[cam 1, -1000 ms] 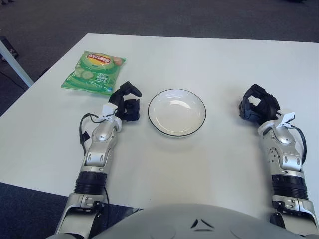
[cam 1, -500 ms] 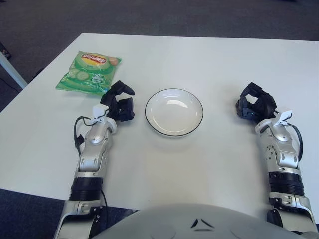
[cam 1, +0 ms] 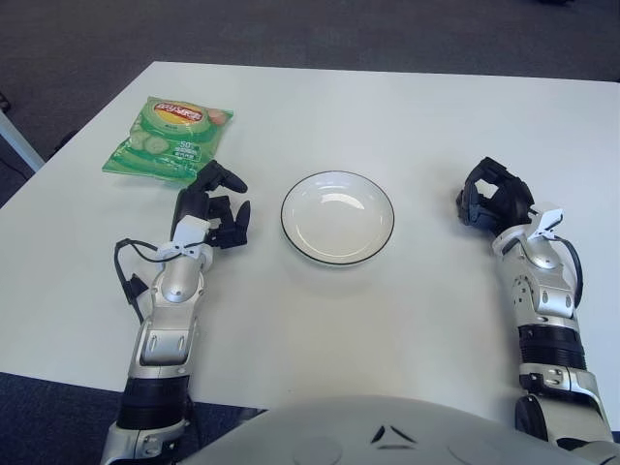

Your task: Put the snack into the plate.

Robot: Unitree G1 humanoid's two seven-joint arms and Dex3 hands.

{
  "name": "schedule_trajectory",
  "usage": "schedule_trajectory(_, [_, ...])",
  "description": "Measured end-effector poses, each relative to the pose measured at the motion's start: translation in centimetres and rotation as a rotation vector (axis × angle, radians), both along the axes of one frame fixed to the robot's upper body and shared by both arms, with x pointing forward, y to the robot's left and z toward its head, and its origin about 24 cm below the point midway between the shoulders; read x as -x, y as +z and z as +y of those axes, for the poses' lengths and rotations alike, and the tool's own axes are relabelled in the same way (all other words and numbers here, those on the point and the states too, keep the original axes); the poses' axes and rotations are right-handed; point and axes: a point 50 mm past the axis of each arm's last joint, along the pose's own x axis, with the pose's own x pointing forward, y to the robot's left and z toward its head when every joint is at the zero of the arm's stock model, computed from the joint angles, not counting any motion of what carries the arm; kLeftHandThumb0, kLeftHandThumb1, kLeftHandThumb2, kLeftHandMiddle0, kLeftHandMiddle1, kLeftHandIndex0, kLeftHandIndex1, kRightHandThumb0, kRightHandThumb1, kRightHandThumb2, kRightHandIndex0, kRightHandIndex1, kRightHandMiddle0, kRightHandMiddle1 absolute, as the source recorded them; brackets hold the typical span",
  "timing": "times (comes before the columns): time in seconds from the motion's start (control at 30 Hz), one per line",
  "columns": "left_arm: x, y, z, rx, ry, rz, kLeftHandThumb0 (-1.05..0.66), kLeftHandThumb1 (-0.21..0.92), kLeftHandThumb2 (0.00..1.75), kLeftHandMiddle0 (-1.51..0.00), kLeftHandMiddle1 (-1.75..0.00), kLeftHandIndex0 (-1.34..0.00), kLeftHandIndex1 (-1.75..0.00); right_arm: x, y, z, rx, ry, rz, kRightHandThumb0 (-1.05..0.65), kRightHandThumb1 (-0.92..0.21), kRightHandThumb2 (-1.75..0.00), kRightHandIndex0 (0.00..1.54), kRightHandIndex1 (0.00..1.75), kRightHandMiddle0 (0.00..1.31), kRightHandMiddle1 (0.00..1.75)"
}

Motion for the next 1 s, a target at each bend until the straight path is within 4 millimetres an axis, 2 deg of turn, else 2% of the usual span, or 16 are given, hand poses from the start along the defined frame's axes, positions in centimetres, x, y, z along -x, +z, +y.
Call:
schedule_trajectory(0.17, [-0.3, 1.3, 0.0, -0.202, 0.008, -0.089, -0.49, 0.3, 1.34, -1.3, -1.75, -0.63, -1.75, -0.3, 0.0, 0.1, 0.001, 0.0, -0.005, -0.47, -0.36, -1.26, 1.3, 1.75, 0.58, 1.75])
schedule_trajectory(0.4, [-0.8, 2.6, 0.2, -0.366, -0.02, -0.19, -0.49, 0.31, 1.33, -1.28, -1.75, -0.62, -1.75, -0.8, 0.0, 0.4, -0.009, 0.003, -0.012, -0.47, -0.36, -1.27, 1.3, 1.75, 0.58, 1.75])
schedule_trajectory(0.57, [-1.6, 3.7, 1.1, -0.509, -0.025, -0.234, -0.48, 0.32, 1.31, -1.26, -1.75, -0.61, -1.75, -1.0, -0.1, 0.6, -0.015, 0.006, -0.021, -0.47, -0.35, -1.27, 1.3, 1.75, 0.59, 1.75])
schedule_trajectory(0.73, [-2.2, 4.9, 2.4, -0.594, 0.002, -0.271, -0.48, 0.34, 1.29, -1.23, -1.75, -0.6, -1.75, -1.1, -0.2, 0.7, -0.02, 0.009, -0.024, -0.47, -0.35, -1.28, 1.31, 1.75, 0.59, 1.75])
schedule_trajectory(1.0, [-2.6, 5.5, 3.1, -0.701, 0.017, -0.285, -0.47, 0.35, 1.27, -1.17, -1.75, -0.59, -1.75, -1.2, -0.3, 0.8, -0.02, 0.01, -0.026, -0.48, -0.34, -1.29, 1.31, 1.75, 0.6, 1.75])
